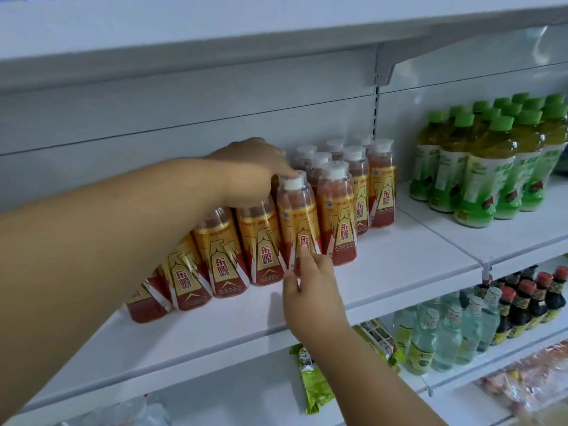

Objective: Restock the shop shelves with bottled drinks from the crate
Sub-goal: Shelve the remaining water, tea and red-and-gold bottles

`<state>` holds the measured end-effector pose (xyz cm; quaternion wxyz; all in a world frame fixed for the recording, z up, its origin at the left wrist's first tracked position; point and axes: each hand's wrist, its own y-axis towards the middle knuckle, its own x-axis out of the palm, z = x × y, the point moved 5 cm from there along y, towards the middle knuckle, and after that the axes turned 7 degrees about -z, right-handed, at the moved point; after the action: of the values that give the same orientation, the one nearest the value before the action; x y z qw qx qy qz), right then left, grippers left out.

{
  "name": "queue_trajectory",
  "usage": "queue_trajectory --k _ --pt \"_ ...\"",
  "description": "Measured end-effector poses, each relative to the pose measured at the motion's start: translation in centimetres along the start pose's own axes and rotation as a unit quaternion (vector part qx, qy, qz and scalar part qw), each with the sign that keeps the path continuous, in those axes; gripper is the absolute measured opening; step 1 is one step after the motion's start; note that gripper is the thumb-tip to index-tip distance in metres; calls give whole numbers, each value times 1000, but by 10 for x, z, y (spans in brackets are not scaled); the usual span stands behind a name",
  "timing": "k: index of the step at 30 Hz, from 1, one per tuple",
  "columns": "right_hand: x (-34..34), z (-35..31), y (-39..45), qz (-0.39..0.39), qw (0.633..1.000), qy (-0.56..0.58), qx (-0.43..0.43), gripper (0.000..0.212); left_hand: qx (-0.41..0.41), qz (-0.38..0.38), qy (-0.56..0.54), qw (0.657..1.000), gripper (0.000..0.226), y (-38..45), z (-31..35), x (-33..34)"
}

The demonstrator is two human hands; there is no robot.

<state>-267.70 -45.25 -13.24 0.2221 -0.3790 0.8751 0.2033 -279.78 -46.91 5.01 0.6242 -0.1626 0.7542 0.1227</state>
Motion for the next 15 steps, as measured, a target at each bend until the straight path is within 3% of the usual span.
queue_trajectory --k 15 --pt "-5 -2 49 -86 993 31 69 52 -13 -32 -12 999 77 33 -21 -7"
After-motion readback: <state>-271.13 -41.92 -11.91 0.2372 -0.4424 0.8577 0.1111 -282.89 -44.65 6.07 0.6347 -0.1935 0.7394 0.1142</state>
